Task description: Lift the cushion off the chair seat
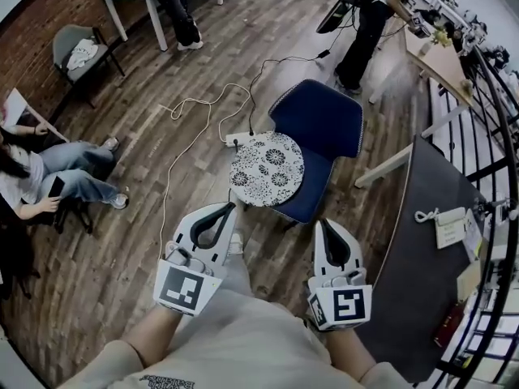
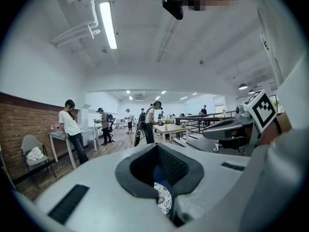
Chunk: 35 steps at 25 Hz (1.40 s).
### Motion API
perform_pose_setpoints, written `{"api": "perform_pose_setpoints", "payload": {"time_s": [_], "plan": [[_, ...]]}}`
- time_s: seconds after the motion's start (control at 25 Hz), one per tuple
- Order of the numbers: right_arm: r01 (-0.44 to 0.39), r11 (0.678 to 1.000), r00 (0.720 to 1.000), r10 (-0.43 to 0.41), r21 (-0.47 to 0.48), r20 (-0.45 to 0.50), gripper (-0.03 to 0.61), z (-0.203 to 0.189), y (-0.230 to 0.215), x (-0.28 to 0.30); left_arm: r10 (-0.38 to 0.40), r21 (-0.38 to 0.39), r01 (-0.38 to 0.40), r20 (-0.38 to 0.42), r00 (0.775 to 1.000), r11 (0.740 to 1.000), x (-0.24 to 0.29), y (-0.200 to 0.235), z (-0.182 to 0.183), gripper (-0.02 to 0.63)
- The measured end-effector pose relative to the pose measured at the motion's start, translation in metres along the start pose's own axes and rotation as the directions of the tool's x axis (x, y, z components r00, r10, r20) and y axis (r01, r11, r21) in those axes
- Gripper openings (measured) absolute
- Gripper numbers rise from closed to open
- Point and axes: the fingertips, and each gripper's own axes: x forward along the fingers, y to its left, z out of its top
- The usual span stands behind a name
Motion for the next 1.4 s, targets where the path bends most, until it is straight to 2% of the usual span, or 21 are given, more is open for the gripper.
{"api": "perform_pose_setpoints", "payload": {"time_s": [0.24,0.36,0.72,0.88,1.04,1.4], "plan": [[0.015,1.000,1.000,-0.015,0.002,0.002,0.002,0.025,-0.010,0.073,-0.020,-0.014,0.020,0.000,1.000,1.000,0.048,0.055,0.009,0.005],[0.030,1.000,0.999,-0.030,0.006,0.013,0.002,0.036,-0.014,0.105,-0.041,0.007,0.041,0.000,0.999,0.999,0.070,0.080,0.013,0.005],[0.074,0.997,0.997,-0.074,0.012,0.035,0.003,0.053,-0.031,0.159,-0.069,0.040,0.068,0.024,0.997,0.997,0.109,0.125,0.027,0.005],[0.073,0.997,0.997,-0.074,0.004,0.037,0.002,0.056,-0.035,0.170,-0.066,0.035,0.064,0.037,0.997,0.997,0.118,0.135,0.031,0.005],[0.066,0.998,0.997,-0.066,0.000,0.035,0.003,0.057,-0.043,0.178,-0.053,-0.003,0.053,0.037,0.998,0.999,0.127,0.137,0.032,0.004],[-0.009,1.000,1.000,0.009,0.003,0.006,0.002,0.053,-0.067,0.181,-0.009,-0.048,0.010,0.018,1.000,0.999,0.147,0.130,0.034,0.005]]}}
